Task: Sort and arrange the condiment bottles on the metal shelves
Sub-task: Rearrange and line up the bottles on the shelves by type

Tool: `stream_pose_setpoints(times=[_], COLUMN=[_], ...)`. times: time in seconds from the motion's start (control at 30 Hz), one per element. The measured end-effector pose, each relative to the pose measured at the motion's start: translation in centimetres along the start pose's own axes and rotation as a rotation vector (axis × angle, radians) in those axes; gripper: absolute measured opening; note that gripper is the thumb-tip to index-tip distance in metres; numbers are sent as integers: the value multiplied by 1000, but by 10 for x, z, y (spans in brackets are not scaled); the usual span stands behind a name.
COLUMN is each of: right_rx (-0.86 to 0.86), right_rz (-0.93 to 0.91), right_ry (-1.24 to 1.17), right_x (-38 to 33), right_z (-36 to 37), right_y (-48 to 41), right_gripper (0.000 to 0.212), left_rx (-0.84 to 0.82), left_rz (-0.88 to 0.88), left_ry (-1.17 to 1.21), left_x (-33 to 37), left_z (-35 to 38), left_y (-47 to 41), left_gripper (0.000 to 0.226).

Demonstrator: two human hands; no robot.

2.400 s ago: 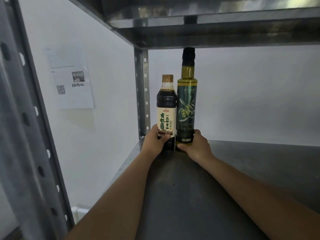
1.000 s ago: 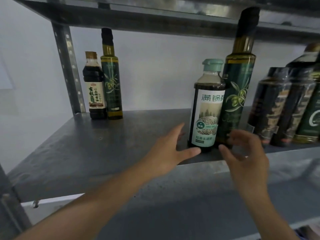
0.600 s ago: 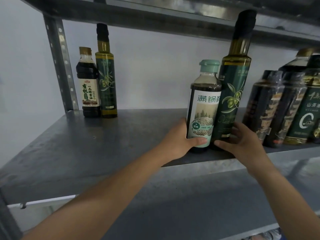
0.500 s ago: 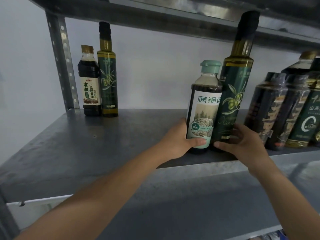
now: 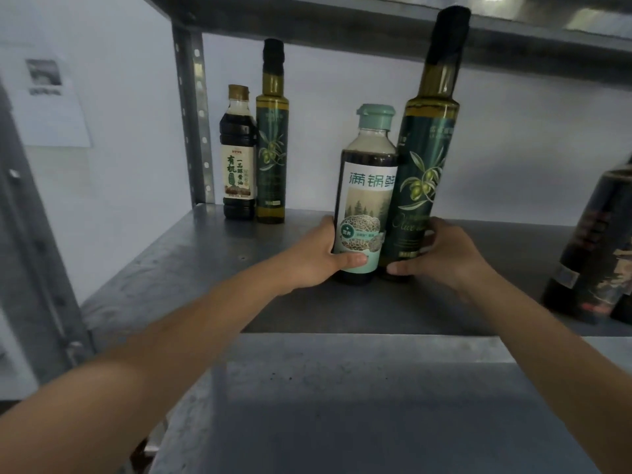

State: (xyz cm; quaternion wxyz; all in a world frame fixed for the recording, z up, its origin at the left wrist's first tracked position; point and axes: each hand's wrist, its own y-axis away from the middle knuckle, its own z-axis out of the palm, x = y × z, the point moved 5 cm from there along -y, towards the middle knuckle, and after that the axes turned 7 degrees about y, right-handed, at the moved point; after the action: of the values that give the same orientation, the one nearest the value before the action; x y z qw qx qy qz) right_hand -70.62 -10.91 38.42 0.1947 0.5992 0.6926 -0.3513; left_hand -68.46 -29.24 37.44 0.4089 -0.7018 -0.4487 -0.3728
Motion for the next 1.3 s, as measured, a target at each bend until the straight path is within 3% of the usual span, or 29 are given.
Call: stream_pose_setpoints(times=[0.17, 0.57, 1.3], right_rx=[-68, -25, 37], right_rz=[-59, -104, 36], right_ry=[0, 101, 199], right_x=[-33, -86, -55], right_z=[37, 103, 101], right_y=[-28, -70, -129], right_gripper=[82, 75, 74], left_rx=[86, 229, 477], left_rz=[-50, -106, -170], left_ry=[-25, -15, -32], left_x=[-20, -48, -75], left_z=[-45, -113, -149], left_y=[-1, -4, -17], left_gripper=[69, 73, 58])
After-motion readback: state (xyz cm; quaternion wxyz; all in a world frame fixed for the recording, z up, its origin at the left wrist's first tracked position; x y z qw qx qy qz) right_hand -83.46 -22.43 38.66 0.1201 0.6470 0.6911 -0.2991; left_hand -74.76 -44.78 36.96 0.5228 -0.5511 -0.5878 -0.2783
